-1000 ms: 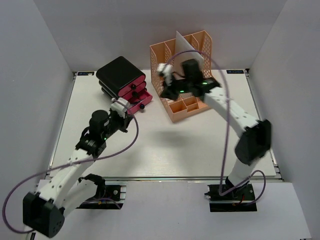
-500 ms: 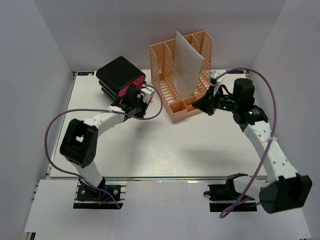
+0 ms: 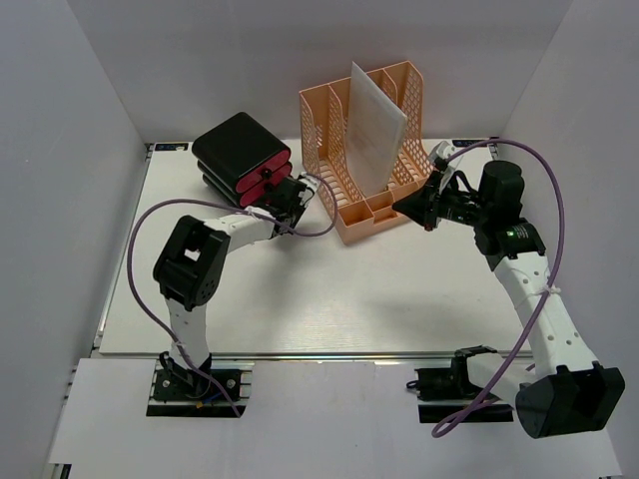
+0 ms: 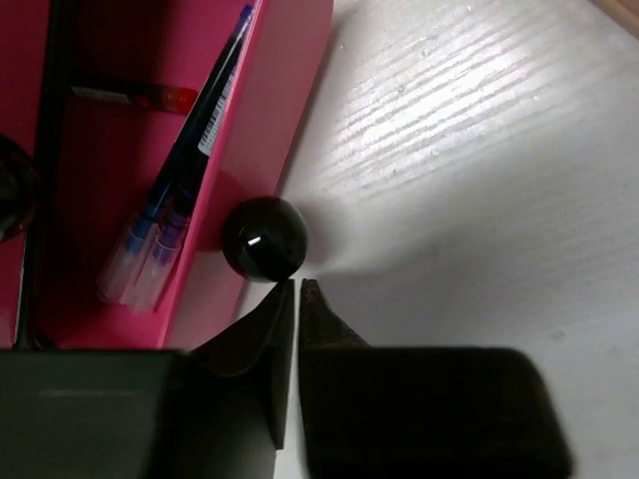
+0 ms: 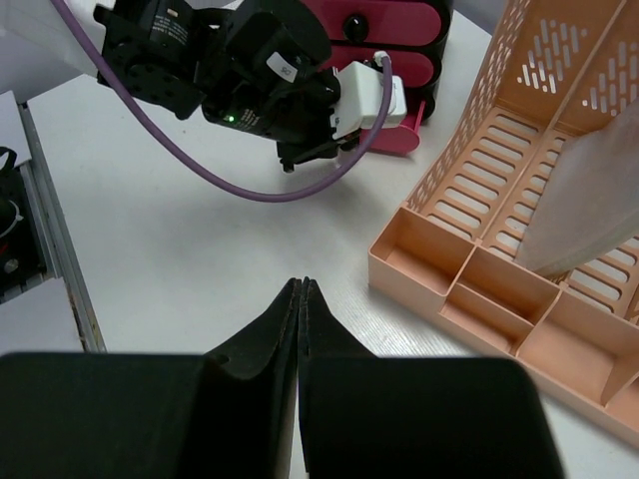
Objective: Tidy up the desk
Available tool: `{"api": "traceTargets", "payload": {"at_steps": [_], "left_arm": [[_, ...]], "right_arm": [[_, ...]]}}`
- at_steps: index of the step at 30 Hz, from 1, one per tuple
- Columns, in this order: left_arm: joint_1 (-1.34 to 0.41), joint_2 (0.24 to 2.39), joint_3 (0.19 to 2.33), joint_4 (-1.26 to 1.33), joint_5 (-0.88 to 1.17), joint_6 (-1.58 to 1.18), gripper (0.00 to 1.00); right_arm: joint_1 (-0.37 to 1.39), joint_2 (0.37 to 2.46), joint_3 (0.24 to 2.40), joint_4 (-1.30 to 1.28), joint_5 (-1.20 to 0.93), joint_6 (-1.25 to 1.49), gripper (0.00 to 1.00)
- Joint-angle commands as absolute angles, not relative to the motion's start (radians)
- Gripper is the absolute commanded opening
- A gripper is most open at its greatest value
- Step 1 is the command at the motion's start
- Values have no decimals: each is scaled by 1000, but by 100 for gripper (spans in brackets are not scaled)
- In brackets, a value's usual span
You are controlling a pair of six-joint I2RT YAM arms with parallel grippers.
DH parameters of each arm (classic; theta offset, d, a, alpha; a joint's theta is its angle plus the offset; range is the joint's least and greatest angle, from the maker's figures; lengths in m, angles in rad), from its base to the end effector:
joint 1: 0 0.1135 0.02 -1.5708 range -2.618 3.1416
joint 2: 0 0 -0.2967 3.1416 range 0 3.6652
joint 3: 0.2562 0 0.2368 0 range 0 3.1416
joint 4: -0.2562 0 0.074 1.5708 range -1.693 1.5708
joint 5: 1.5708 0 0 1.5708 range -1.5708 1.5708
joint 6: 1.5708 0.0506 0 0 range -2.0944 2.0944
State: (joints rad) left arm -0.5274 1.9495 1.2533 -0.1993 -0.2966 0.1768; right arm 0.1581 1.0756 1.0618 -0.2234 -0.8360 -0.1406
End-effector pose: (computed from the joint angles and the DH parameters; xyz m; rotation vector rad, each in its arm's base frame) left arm 0.3708 -0.1988 0.1928 0.7157 2.3161 0.2079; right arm 0.2052 0.0707 0.4060 -0.8362 1.5842 0.7627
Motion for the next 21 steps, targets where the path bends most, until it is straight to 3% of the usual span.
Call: {"api": "traceTargets", "payload": {"at_steps": [1, 10, 14, 21], "left_arm": [[-537, 1959, 1295, -158, -403, 222, 21], [-537, 1971, 1220, -8, -614, 311, 38], [-537, 1967, 1189, 55, -646, 337, 51], [-517, 1999, 1204, 63, -657, 370, 56]], "right_arm": [[149, 1078, 1054, -184, -861, -143, 0], [132, 1097, 1045, -172, -877, -140, 0], [127, 1104, 1043, -172, -894, -133, 0], [109, 1103, 1043, -170, -902, -129, 0]]}}
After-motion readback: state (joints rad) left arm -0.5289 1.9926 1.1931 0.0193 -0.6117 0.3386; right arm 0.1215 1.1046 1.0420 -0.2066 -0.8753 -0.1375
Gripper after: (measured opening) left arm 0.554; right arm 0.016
